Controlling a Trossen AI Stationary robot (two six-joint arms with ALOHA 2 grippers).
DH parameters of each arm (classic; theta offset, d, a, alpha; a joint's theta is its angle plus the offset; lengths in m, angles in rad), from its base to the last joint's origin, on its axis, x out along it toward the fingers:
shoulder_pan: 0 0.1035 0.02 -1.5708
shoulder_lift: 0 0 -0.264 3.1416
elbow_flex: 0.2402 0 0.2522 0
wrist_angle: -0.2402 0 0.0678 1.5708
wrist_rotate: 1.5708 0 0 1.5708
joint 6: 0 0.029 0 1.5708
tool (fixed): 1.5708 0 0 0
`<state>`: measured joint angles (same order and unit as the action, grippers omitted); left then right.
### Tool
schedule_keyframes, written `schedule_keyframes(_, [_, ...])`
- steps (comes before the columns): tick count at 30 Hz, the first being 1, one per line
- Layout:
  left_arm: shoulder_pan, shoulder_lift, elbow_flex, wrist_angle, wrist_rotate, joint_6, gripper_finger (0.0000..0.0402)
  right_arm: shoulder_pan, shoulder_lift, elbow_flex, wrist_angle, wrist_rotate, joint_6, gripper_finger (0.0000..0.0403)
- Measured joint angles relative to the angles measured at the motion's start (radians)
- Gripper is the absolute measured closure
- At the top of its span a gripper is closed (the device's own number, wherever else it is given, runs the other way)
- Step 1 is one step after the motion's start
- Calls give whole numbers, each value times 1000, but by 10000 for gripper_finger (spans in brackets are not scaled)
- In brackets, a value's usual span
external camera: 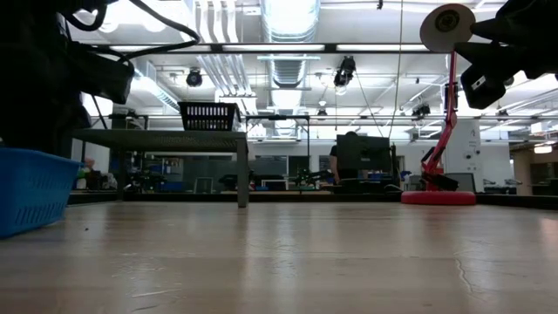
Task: Pick & Place Office Desk Supplies
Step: Put the blue bin with crayon boxes on the shelf
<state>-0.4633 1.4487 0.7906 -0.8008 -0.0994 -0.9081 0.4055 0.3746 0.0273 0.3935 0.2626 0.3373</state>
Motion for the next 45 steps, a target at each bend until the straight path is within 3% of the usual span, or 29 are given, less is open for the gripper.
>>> schedule_keyframes(6, [0, 0, 0, 0, 3, 0, 392, 0, 0, 0, 0, 0, 0, 284])
schedule_keyframes(16, [11, 0, 0, -29, -16, 16, 390, 0, 0, 0, 0, 0, 0, 289])
schedule_keyframes(27, [127, -18, 1, -90, -2, 8, 390, 0, 0, 0, 0, 0, 0, 285])
schedule_keyframes(45, [327, -282, 1, -175, 103, -309, 390, 0, 0, 0, 0, 0, 0, 294])
